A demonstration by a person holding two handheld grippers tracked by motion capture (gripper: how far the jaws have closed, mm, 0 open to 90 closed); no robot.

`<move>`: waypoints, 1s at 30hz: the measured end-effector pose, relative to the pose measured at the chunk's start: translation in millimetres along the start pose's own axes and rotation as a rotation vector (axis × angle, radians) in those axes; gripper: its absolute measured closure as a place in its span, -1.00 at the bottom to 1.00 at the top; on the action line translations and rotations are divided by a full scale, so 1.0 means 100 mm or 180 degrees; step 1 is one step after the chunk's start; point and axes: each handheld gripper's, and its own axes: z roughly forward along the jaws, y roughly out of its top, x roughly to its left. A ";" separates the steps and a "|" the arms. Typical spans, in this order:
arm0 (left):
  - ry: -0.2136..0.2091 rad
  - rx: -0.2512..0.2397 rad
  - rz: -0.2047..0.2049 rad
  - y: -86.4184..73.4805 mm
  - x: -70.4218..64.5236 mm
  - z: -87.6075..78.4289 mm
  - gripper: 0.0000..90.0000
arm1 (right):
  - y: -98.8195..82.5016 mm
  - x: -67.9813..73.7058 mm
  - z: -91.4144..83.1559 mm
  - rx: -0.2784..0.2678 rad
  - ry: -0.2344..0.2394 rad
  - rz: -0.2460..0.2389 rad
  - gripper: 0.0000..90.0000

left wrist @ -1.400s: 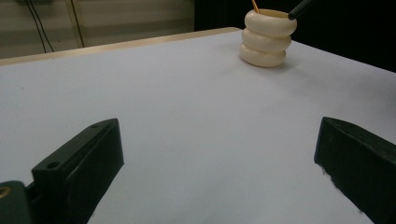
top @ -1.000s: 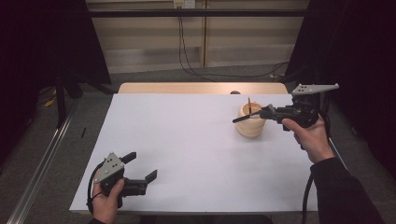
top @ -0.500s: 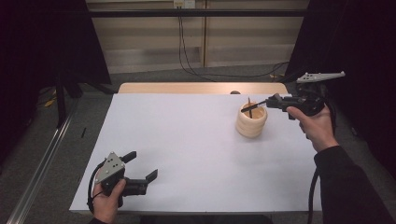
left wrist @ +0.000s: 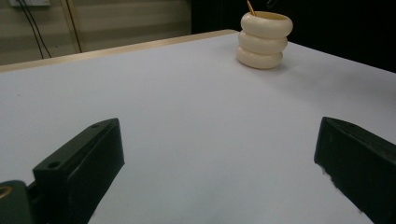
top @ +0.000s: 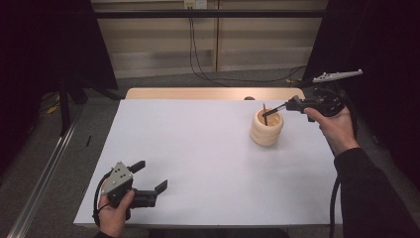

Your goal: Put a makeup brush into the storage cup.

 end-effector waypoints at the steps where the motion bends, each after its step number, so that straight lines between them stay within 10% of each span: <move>1: -0.0002 0.0004 0.0006 0.00 0.00 0.00 -0.97 | 0.00 0.00 0.02 0.0024 -0.0004 -0.0006 0.71; 30: 0.0019 -0.0026 -0.0001 0.02 0.03 0.00 -0.97 | -0.16 -0.07 0.44 0.0441 -0.0075 0.0006 0.71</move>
